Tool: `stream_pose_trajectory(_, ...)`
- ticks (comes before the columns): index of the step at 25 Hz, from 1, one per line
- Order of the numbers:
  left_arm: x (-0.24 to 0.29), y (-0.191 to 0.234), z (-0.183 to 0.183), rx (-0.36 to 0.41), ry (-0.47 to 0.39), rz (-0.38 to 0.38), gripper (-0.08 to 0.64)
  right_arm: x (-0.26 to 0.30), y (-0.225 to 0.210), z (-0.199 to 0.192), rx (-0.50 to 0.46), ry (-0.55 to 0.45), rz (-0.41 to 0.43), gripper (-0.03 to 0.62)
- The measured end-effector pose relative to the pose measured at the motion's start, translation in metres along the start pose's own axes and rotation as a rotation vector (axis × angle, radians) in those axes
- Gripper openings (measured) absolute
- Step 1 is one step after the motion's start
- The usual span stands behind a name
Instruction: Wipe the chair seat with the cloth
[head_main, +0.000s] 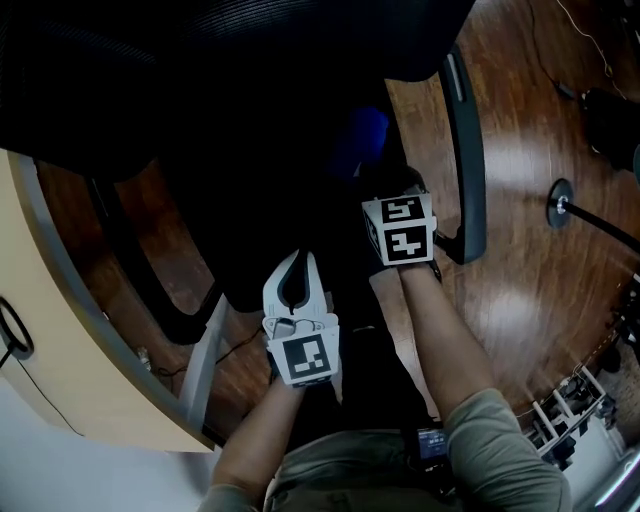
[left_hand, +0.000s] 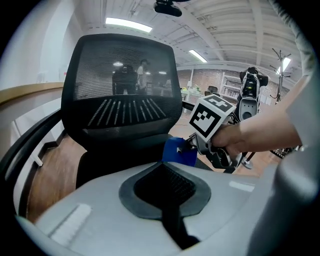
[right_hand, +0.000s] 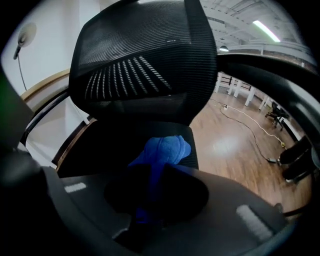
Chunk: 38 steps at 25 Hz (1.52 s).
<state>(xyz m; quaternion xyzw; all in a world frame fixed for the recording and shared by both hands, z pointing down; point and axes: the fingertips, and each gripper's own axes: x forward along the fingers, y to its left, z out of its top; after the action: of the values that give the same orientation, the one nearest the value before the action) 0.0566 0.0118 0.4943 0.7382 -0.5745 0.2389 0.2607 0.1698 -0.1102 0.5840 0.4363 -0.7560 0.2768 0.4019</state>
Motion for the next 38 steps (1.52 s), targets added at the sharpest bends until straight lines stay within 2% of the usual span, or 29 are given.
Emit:
stream_pose_trajectory(7,0.018,-0.026,0.012,0.032,-0.004,-0.051,0.005,-0.009,-0.039,-0.017,0.138,0.007,-0.075,0.078)
stream_pose_trajectory(12,0.027,-0.03,0.013,0.029,0.008,-0.048,0.005,-0.009,-0.058,-0.038,0.24,0.019,-0.119,0.078)
stream_pose_trajectory(20,0.041,-0.012,-0.003,-0.009,0.012,0.022,0.005,0.004,-0.059,-0.055,0.227,0.049,-0.128,0.078)
stream_pose_trajectory(24,0.041,-0.002,-0.009,-0.04,0.011,0.049,0.005,0.003,-0.059,-0.056,0.253,0.039,-0.131,0.078)
stream_pose_trajectory(29,0.024,0.03,-0.009,-0.089,0.007,0.15,0.005,-0.004,-0.056,-0.051,0.254,0.02,-0.162,0.078)
stream_pose_trajectory(33,-0.004,0.06,-0.001,-0.121,-0.016,0.25,0.005,-0.014,-0.041,-0.032,0.197,-0.023,-0.168,0.078)
stream_pose_trajectory(38,-0.031,0.086,-0.005,-0.148,-0.013,0.291,0.005,-0.024,0.001,0.0,0.095,-0.074,-0.121,0.078)
